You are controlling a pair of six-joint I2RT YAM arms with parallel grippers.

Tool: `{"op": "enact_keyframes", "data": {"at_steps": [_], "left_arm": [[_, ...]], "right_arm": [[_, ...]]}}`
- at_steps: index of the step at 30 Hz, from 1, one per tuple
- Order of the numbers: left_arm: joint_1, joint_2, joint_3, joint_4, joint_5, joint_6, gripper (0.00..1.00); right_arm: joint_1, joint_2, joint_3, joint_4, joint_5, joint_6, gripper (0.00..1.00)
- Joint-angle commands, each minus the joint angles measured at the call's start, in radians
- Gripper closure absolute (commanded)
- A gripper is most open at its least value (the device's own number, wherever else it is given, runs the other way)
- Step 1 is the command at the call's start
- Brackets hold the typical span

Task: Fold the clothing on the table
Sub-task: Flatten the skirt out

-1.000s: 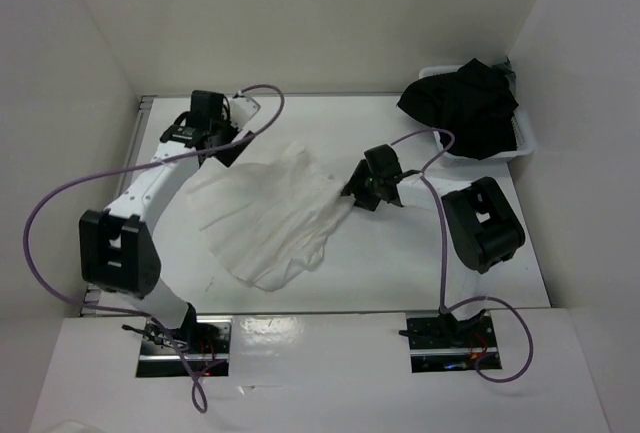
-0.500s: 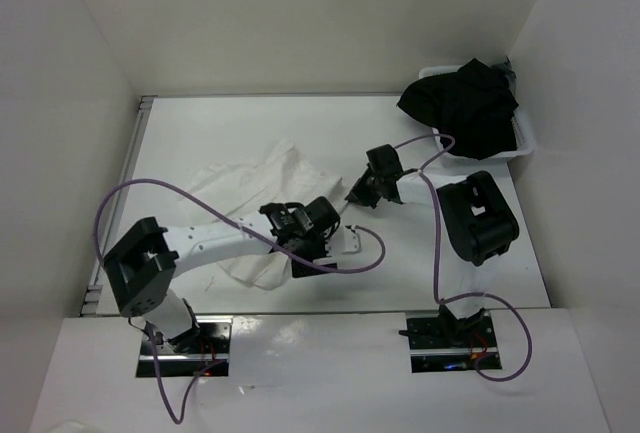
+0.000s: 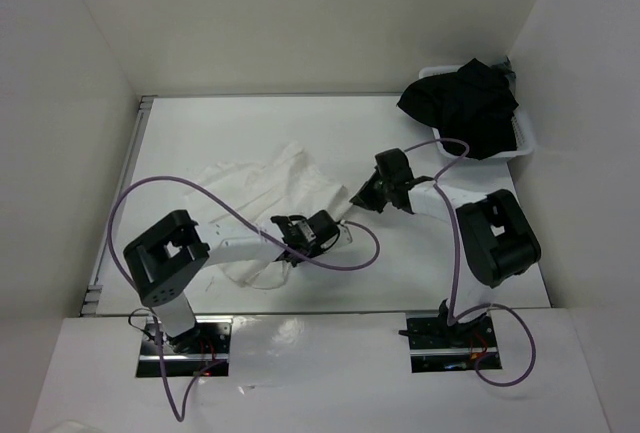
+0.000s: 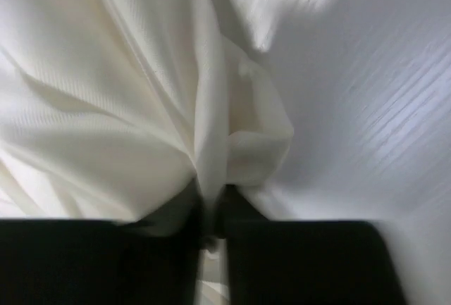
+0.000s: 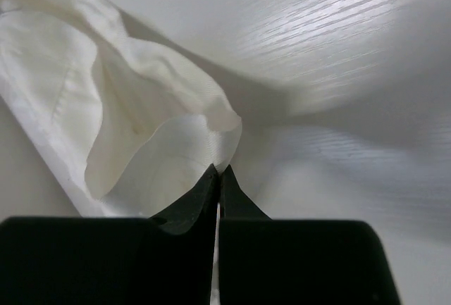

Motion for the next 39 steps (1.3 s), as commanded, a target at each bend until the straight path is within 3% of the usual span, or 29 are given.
{"op": "enact_keyframes", "data": {"at_steps": [1, 4, 5, 8, 10, 13, 16, 23, 29, 33, 36, 39], "left_arm": [[0.022, -0.027, -0.047, -0.011, -0.037, 0.016, 1.00], [0.121, -0.144, -0.033, -0.020, -0.096, 0.169, 1.00], [0.155, -0.178, -0.013, -0.020, -0.096, 0.294, 1.00], [0.288, -0.248, 0.134, -0.035, -0.062, 0.512, 1.00], [0.377, -0.248, 0.311, -0.151, -0.001, 0.569, 1.00], [0.381, -0.280, 0.370, -0.256, 0.048, 0.692, 0.98], [0.291, -0.355, 0.271, -0.356, 0.083, 0.772, 0.90], [0.197, -0.360, 0.058, -0.526, 0.235, 0.668, 0.60], [0.197, -0.432, -0.016, -0.552, 0.217, 0.598, 0.23], [0.143, -0.413, 0.071, -0.538, 0.272, 0.380, 0.14], [0.082, -0.374, 0.082, -0.515, 0.327, 0.217, 0.00], [0.021, -0.389, 0.012, -0.424, 0.322, 0.169, 0.00]], "right_arm": [[-0.005, -0.073, 0.037, -0.012, 0.026, -0.005, 1.00], [0.016, -0.083, 0.125, -0.026, 0.016, -0.026, 1.00], [0.016, -0.083, 0.149, -0.026, 0.026, -0.027, 1.00], [0.026, -0.107, 0.219, -0.064, 0.039, -0.027, 1.00], [0.036, -0.153, 0.219, -0.084, 0.058, -0.027, 1.00], [0.073, -0.254, 0.150, -0.099, 0.090, -0.027, 1.00], [0.115, -0.331, 0.075, -0.139, 0.121, -0.027, 1.00], [0.194, -0.584, -0.112, -0.298, 0.191, 0.036, 1.00], [0.194, -0.806, -0.245, -0.403, 0.167, 0.098, 1.00], [0.194, -0.848, -0.266, -0.415, 0.167, 0.124, 1.00], [0.194, -0.837, -0.257, -0.393, 0.196, 0.148, 1.00], [0.194, -0.801, -0.219, -0.338, 0.220, 0.173, 1.00]]}}
